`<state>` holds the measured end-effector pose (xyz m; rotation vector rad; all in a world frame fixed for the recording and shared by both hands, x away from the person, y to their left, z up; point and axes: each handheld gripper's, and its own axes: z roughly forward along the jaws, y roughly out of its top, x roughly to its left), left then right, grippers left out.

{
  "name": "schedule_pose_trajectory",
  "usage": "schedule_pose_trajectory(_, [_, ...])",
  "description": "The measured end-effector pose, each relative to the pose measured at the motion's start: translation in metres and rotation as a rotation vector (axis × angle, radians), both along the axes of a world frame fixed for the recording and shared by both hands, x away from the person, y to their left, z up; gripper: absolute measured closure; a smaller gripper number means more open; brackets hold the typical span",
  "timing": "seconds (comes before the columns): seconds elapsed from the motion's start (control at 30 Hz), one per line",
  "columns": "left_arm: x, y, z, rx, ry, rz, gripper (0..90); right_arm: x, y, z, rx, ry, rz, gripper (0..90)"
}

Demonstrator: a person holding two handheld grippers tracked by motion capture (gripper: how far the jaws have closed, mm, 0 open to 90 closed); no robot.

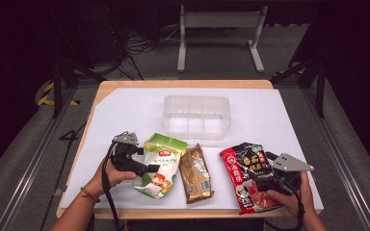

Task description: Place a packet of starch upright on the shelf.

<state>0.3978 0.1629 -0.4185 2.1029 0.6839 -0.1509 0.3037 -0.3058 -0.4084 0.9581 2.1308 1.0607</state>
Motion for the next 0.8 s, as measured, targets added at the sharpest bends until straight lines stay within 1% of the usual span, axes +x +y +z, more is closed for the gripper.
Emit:
schedule_pose_trajectory(0.03, [0.002, -0.001, 0.000, -0.016, 0.008, -0.002, 15.2, 0.000, 0.000, 0.000, -0.001, 0.000, -0.001, 12.7])
schedule_pose_trajectory(0.1, [0.005, -0.002, -0.001, -0.043, 0.046, -0.001, 17.0, 0.000, 0.000, -0.001, -0.004, 0.004, 0.000, 12.7])
schedule_pose_trajectory(0.13, [0.006, -0.002, -0.001, -0.041, 0.049, 0.007, 20.9, 0.001, 0.001, -0.001, -0.006, 0.006, 0.000, 12.7])
schedule_pose_trajectory(0.17, [0.008, -0.005, -0.002, -0.010, 0.058, 0.023, 26.1, 0.001, 0.001, -0.002, -0.005, 0.008, 0.000, 12.8])
schedule_pose_trajectory(0.2, [0.011, -0.009, -0.004, 0.013, 0.076, 0.026, 26.7, 0.001, 0.001, -0.002, -0.002, 0.013, 0.002, 12.8])
schedule_pose_trajectory(0.23, [0.012, -0.010, -0.006, 0.011, 0.089, 0.019, 29.9, 0.002, 0.002, -0.003, -0.004, 0.016, 0.001, 12.8])
schedule_pose_trajectory(0.27, [0.014, -0.012, -0.008, 0.012, 0.092, 0.016, 31.3, 0.002, 0.002, -0.003, -0.007, 0.017, 0.001, 12.8])
schedule_pose_trajectory(0.3, [0.016, -0.014, -0.008, 0.021, 0.091, 0.023, 31.5, 0.002, 0.003, -0.003, -0.013, 0.016, 0.004, 12.8])
schedule_pose_trajectory(0.33, [0.017, -0.014, -0.009, 0.016, 0.094, 0.018, 34.5, 0.001, 0.003, -0.003, -0.014, 0.015, 0.005, 12.8])
schedule_pose_trajectory(0.37, [0.017, -0.014, -0.010, 0.018, 0.092, 0.015, 38.7, 0.001, 0.003, -0.003, -0.013, 0.014, 0.004, 12.8])
schedule_pose_trajectory(0.4, [0.018, -0.014, -0.010, 0.022, 0.088, 0.016, 40.8, 0.001, 0.003, -0.003, -0.011, 0.014, 0.003, 12.8])
schedule_pose_trajectory(0.43, [0.020, -0.014, -0.011, 0.022, 0.087, 0.013, 46.1, 0.001, 0.002, -0.003, -0.008, 0.015, 0.004, 12.8])
schedule_pose_trajectory(0.5, [0.021, -0.013, -0.012, 0.019, 0.099, 0.017, 53.8, 0.001, 0.002, -0.003, -0.005, 0.018, 0.002, 12.8])
schedule_pose_trajectory(0.53, [0.021, -0.013, -0.013, 0.016, 0.098, 0.019, 57.7, 0.001, 0.001, -0.003, -0.004, 0.018, 0.001, 12.8])
schedule_pose_trajectory(0.57, [0.021, -0.012, -0.013, 0.020, 0.087, 0.023, 61.0, 0.001, 0.001, -0.003, -0.002, 0.018, 0.002, 12.8])
schedule_pose_trajectory(0.6, [0.021, -0.011, -0.012, 0.025, 0.079, 0.023, 66.7, 0.002, 0.001, -0.003, -0.003, 0.018, 0.002, 12.9])
schedule_pose_trajectory(0.63, [0.020, -0.011, -0.012, 0.020, 0.075, 0.026, 67.7, 0.002, 0.001, -0.003, -0.006, 0.017, 0.002, 12.8])
schedule_pose_trajectory(0.67, [0.019, -0.011, -0.012, 0.024, 0.066, 0.025, 69.2, 0.001, 0.002, -0.003, -0.008, 0.017, 0.003, 12.9])
schedule_pose_trajectory(0.7, [0.019, -0.011, -0.011, 0.020, 0.052, 0.027, 71.2, 0.001, 0.002, -0.003, -0.008, 0.016, 0.005, 12.9])
schedule_pose_trajectory(0.77, [0.016, -0.011, -0.009, 0.014, 0.038, 0.032, 75.3, 0.001, 0.002, -0.002, -0.008, 0.014, 0.006, 12.9])
schedule_pose_trajectory(0.8, [0.014, -0.011, -0.008, 0.016, 0.021, 0.034, 76.9, 0.001, 0.002, -0.002, -0.008, 0.013, 0.007, 12.9])
